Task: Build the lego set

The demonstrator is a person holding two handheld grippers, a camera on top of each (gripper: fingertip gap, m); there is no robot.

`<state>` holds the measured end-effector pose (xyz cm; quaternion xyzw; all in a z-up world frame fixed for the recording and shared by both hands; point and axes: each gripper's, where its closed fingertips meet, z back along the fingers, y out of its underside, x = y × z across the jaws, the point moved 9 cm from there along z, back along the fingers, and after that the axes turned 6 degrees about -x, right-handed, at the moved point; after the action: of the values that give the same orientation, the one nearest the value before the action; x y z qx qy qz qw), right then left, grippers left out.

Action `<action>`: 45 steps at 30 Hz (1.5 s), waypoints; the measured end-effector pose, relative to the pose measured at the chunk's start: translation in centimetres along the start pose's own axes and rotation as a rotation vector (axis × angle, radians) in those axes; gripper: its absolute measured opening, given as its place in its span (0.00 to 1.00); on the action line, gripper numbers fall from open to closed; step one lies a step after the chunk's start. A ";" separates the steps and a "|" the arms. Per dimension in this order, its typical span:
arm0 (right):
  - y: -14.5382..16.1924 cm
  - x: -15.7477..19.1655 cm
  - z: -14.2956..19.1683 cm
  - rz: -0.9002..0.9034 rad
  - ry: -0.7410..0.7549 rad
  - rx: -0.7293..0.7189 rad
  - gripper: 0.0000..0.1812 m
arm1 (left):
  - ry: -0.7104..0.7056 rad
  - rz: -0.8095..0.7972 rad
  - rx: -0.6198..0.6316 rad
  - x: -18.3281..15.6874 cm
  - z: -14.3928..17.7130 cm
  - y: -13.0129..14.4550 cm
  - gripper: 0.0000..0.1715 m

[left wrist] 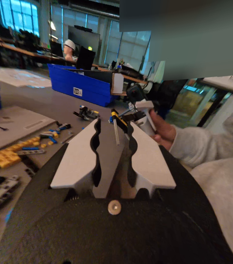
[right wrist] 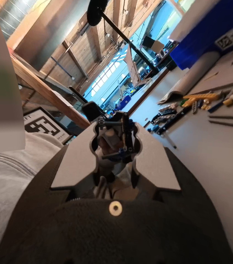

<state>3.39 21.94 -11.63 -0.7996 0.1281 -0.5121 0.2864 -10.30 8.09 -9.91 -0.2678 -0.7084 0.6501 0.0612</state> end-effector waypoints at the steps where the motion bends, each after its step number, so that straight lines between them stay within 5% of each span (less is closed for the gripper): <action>1: 0.0 0.2 -0.1 0.032 0.003 0.005 0.25 | 0.006 0.082 -0.012 0.2 0.0 0.0 0.25; 5: 0.4 0.5 -0.6 0.110 0.023 0.063 0.26 | 0.028 0.257 0.035 1.0 -0.3 0.8 0.36; 14: 0.9 0.1 -1.0 0.116 0.014 0.099 0.25 | 0.196 0.547 0.093 1.5 -0.6 1.9 0.34; 45: 1.5 -1.2 -1.6 0.000 0.026 0.117 0.25 | 0.173 0.587 0.076 2.1 -0.7 2.3 0.24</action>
<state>1.56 20.81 -12.89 -0.7748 0.1016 -0.5291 0.3308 -11.08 9.68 -12.51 -0.5127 -0.5682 0.6409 -0.0591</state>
